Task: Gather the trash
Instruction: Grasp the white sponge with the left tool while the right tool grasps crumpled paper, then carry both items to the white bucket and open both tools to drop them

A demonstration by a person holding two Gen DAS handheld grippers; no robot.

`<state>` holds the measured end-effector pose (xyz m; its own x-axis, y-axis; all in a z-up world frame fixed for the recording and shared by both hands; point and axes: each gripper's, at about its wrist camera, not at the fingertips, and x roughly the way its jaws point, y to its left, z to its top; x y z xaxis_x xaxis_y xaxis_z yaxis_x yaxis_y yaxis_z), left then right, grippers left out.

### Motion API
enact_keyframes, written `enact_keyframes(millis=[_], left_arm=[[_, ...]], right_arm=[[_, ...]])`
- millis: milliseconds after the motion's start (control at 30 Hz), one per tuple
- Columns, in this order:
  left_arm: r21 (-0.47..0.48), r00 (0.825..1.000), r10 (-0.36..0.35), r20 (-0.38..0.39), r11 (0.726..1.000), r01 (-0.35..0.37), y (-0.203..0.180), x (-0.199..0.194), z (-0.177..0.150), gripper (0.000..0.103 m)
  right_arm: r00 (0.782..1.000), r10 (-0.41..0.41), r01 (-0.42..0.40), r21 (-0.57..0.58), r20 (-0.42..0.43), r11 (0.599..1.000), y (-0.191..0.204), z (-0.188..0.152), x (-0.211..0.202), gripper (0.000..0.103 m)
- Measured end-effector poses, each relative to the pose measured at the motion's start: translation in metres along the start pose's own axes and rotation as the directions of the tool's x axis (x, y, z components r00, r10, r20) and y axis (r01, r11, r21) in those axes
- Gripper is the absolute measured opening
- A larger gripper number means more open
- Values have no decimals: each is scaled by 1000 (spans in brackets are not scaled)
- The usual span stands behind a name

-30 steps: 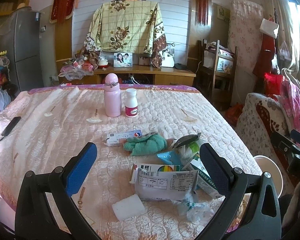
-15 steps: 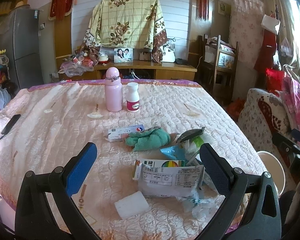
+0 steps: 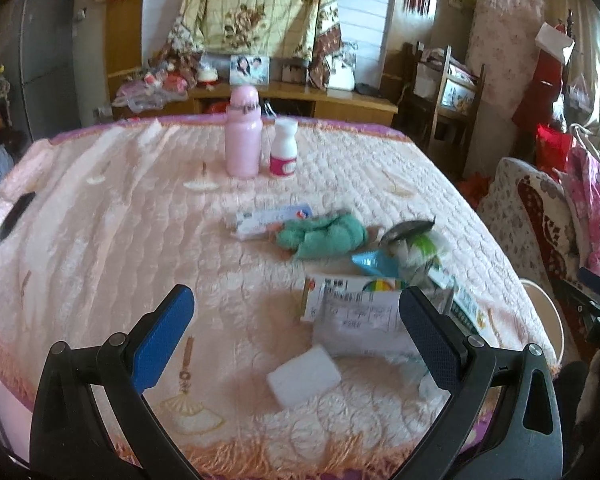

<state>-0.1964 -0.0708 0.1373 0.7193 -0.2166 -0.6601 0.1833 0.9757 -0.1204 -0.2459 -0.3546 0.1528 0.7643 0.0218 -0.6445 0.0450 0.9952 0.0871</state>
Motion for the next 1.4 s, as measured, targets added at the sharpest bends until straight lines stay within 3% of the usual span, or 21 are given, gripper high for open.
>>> enact_keyframes(millis=[267, 533, 667, 700, 733, 767, 833, 900, 1000, 1233, 1400], left_arm=[[100, 992, -59, -114, 992, 71, 2, 14, -32, 102], [180, 981, -84, -174, 977, 116, 3, 44, -50, 102], [242, 977, -63, -201, 964, 112, 1, 62, -55, 102], [231, 974, -72, -216, 965, 123, 2, 67, -56, 96], [220, 970, -83, -229, 966, 135, 3, 71, -57, 84], [198, 961, -98, -258, 968, 152, 5, 77, -57, 78], [174, 948, -125, -294, 968, 181, 6, 84, -60, 54], [156, 934, -162, -318, 963, 220, 4, 86, -63, 49], [181, 940, -147, -307, 961, 210, 1, 78, -62, 40], [205, 952, -151, -268, 956, 209, -11, 44, -48, 38], [247, 955, -189, -227, 938, 245, -37, 14, -32, 38]], right_arm=[[982, 118, -125, -39, -148, 991, -3, -39, 2, 98], [933, 200, -221, -37, -297, 975, 10, -73, 29, 82], [914, 204, -227, -25, -350, 974, 11, -82, 53, 56], [909, 209, -228, -11, -361, 974, 11, -84, 58, 54], [907, 210, -226, -2, -364, 974, 11, -86, 61, 54], [907, 211, -226, 2, -364, 974, 12, -87, 63, 51], [907, 210, -226, 1, -365, 974, 13, -88, 64, 40], [910, 206, -221, -1, -361, 975, 12, -87, 63, 34], [913, 205, -219, -1, -352, 976, 8, -85, 59, 31], [935, 205, -213, 4, -289, 977, -3, -68, 40, 31], [953, 178, -179, 20, -244, 984, -23, -51, 23, 31]])
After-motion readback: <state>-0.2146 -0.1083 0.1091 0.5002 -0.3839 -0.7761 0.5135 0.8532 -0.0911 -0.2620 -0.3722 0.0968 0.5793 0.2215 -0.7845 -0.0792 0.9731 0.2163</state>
